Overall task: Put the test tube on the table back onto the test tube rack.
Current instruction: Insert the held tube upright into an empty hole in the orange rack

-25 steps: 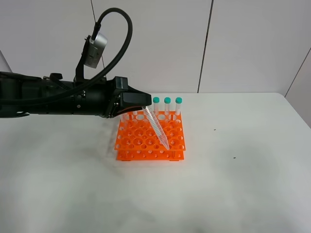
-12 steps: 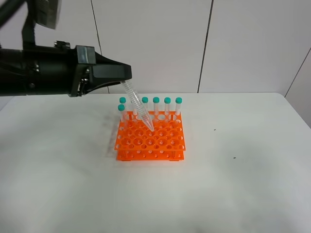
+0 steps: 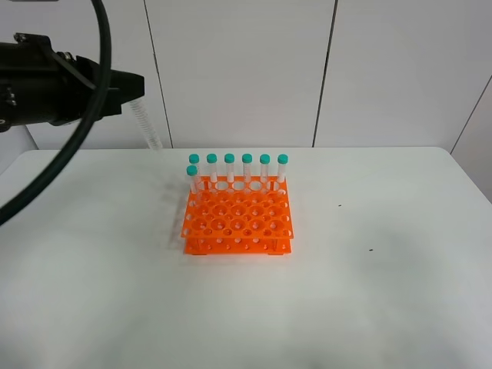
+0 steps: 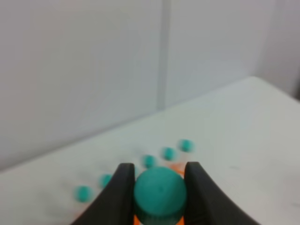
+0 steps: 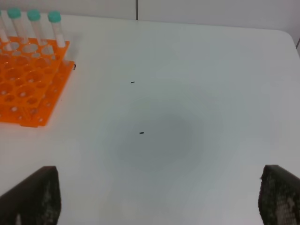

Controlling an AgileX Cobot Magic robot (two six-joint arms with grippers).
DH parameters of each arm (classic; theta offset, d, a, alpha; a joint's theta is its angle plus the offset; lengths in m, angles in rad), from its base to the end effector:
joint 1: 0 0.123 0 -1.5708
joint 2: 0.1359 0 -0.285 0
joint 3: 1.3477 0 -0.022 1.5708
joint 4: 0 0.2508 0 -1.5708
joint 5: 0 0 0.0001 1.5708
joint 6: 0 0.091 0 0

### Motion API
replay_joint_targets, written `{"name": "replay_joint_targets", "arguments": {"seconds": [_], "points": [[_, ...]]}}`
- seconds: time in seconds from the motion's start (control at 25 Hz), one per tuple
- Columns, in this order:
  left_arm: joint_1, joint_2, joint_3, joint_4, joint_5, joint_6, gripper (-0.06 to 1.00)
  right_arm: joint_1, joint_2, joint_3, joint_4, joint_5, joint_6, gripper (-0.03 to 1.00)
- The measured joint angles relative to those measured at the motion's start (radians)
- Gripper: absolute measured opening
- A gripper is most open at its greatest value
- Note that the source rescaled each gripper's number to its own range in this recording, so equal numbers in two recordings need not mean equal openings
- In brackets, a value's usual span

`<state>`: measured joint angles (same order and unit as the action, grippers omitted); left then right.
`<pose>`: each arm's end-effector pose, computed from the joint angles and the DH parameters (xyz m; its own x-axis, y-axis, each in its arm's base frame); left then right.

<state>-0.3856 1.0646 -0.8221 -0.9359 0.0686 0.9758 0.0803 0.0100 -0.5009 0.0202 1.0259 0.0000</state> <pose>0.2178 -0.0939 0.3539 -0.1629 0.1103 -0.9805 0.4327 0.9010 0.0295 -0.0021 0.0014 0.2804 -0.4325 -0.0243 -0.9013 -0.0912 0.9957 0.0169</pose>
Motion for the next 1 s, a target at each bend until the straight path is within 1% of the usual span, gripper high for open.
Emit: {"name": "replay_joint_targets", "arguments": {"seconds": [0.08,0.28,0.4,0.48,0.6,0.8,0.92,1.0], "points": [[0.000,0.000,0.000,0.157,-0.049,-0.133,0.02,0.000,0.000,0.000,0.000,0.000,0.000,0.99],[0.000,0.002,0.031,0.604,-0.160,-0.572,0.02,0.000,0.000,0.000,0.000,0.000,0.000,0.99],[0.000,0.037,0.092,0.778,-0.253,-0.713,0.02,0.000,0.000,0.000,0.000,0.000,0.000,0.99],[0.000,0.080,0.120,0.825,-0.306,-0.752,0.02,0.000,0.000,0.000,0.000,0.000,0.000,0.99],[-0.018,0.145,0.128,0.843,-0.367,-0.772,0.02,0.000,0.000,0.000,0.000,0.000,0.000,0.99],[-0.130,0.236,0.125,0.848,-0.484,-0.776,0.02,0.000,0.000,0.000,0.000,0.000,0.000,0.99],[-0.177,0.320,0.073,0.851,-0.494,-0.779,0.02,0.000,0.000,0.000,0.001,0.000,0.000,0.99],[-0.183,0.381,0.018,0.851,-0.485,-0.783,0.02,0.000,0.000,0.000,0.001,0.000,0.000,0.99]]}}
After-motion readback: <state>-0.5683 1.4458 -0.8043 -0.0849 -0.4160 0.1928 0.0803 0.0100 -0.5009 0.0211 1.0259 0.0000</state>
